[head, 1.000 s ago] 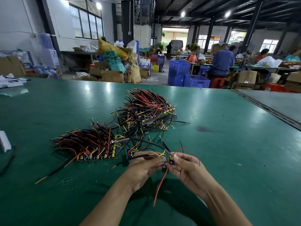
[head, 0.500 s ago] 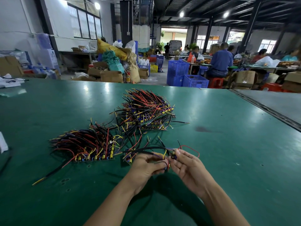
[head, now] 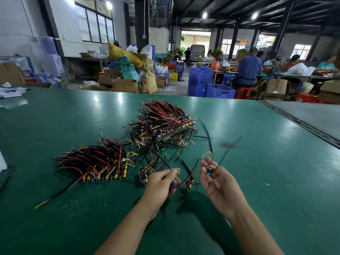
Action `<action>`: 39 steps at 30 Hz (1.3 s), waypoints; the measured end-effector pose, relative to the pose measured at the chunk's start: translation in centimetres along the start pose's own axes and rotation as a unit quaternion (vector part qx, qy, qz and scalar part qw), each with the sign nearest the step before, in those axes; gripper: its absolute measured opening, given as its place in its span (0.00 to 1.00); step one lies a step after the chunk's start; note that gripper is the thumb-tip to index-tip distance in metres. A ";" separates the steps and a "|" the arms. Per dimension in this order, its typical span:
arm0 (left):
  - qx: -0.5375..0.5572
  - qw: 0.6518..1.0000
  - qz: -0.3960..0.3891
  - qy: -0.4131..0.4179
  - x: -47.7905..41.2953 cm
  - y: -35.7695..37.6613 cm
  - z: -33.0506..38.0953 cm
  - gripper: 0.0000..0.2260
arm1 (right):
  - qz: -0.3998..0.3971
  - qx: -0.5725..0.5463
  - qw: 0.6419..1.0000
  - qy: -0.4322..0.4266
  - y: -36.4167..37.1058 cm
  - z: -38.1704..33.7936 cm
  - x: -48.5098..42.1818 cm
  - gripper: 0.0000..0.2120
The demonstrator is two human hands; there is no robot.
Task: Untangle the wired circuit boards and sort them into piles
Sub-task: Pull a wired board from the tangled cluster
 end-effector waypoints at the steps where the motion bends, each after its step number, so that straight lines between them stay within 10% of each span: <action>1: 0.013 1.000 0.002 -0.007 0.0 -0.1 -0.1 0.11 | 0.005 -0.005 1.000 -0.001 -0.1 -0.1 0.0 0.11; 8: 0.116 0.990 -0.076 -0.035 -0.4 1.2 -1.4 0.11 | 0.108 0.082 0.991 -0.012 -2.0 -0.8 0.3 0.16; 14: 0.020 0.987 -0.159 -0.019 -0.2 2.0 -1.6 0.34 | 0.091 0.094 0.991 0.000 -1.1 -0.7 0.4 0.20; 25: 0.007 0.994 -0.101 0.033 -0.1 2.2 -0.5 0.06 | 0.077 0.297 0.951 -0.026 -0.4 -2.1 1.1 0.08; 29: 0.009 0.998 -0.054 0.024 -0.1 1.6 -0.6 0.10 | 0.098 0.327 0.939 -0.038 -0.5 -2.8 1.4 0.12; 39: -0.349 0.935 0.053 -0.020 -1.3 2.5 -0.4 0.19 | 0.224 0.357 0.907 -0.027 -3.7 -2.9 2.1 0.08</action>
Point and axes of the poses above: each hand's wrist, its own x-axis away from the middle knuckle, its own y-axis out of the palm, z = x × y, the point moved 8 cm from there along -x, towards the middle knuckle, and after that the axes turned 14 degrees about -z, right-handed, at the moved point
